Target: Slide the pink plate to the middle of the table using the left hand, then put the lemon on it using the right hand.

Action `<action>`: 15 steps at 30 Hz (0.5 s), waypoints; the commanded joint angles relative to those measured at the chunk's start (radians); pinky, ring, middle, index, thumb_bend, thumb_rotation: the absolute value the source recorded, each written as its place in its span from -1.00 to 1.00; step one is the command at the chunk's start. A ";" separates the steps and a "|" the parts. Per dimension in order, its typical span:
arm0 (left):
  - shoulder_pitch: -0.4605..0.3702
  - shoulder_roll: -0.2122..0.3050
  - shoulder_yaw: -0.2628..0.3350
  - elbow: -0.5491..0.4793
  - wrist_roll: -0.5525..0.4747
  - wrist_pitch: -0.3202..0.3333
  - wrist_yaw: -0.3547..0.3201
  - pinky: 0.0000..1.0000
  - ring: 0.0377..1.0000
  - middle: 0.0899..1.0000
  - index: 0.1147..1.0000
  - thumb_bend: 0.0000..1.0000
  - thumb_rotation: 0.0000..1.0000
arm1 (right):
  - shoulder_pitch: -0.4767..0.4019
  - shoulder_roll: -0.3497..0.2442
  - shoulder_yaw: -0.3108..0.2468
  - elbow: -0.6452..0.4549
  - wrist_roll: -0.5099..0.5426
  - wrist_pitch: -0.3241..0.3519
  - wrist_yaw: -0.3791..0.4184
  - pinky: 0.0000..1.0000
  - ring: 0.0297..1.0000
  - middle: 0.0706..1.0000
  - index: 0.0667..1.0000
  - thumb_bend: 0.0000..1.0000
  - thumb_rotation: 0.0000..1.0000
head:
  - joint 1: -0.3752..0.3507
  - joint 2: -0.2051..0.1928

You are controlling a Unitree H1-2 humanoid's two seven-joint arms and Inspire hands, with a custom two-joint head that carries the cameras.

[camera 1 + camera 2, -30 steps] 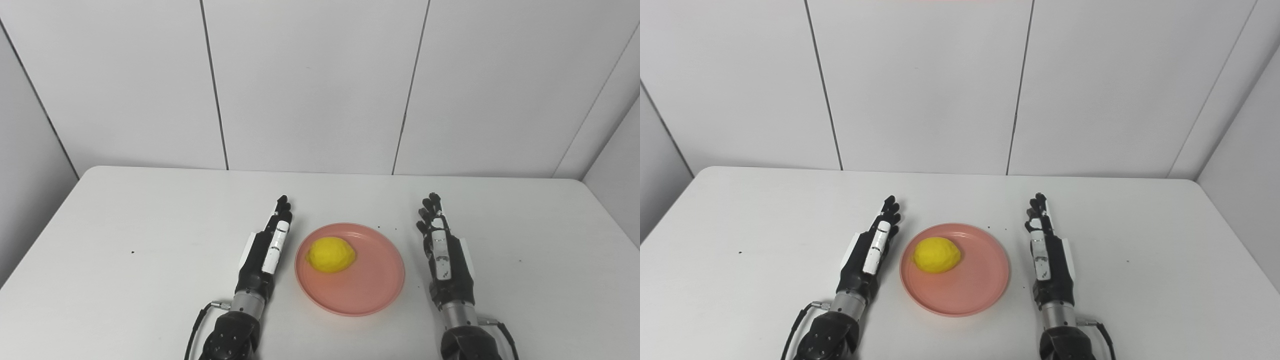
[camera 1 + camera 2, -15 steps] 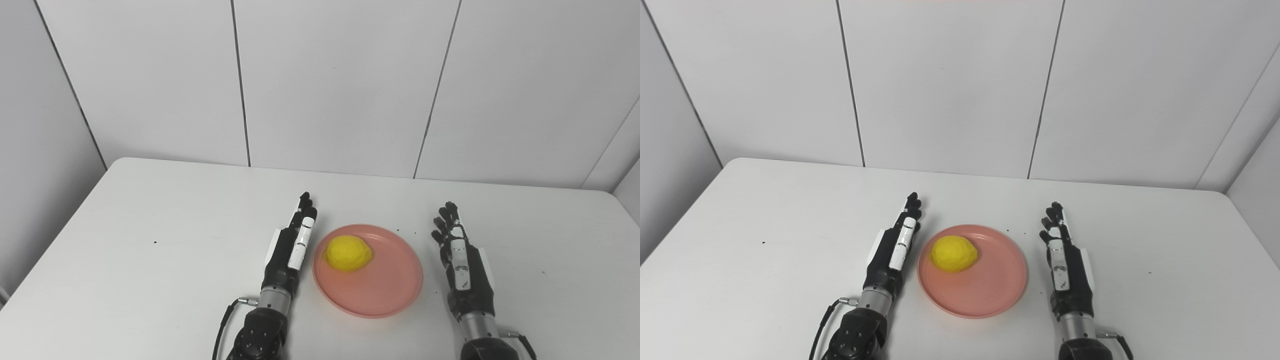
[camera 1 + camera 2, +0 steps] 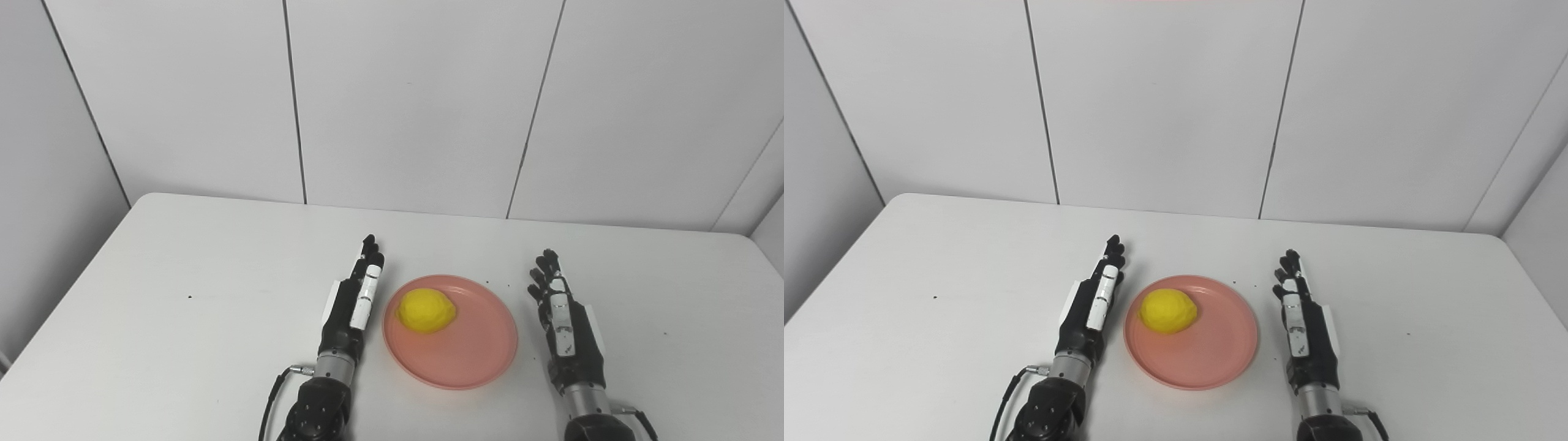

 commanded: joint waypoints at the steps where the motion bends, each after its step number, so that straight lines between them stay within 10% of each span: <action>1: 0.010 0.001 0.000 -0.001 0.000 -0.021 -0.004 1.00 1.00 1.00 1.00 0.02 1.00 | -0.009 0.013 -0.008 0.013 -0.003 -0.044 -0.003 0.88 0.90 0.92 0.93 0.38 1.00 | 0.001 0.000; 15: 0.008 0.030 0.009 -0.002 -0.059 -0.006 -0.065 1.00 1.00 1.00 1.00 0.03 1.00 | -0.030 0.054 -0.021 0.041 -0.086 -0.040 -0.076 0.87 0.87 0.88 0.88 0.43 1.00 | -0.072 0.004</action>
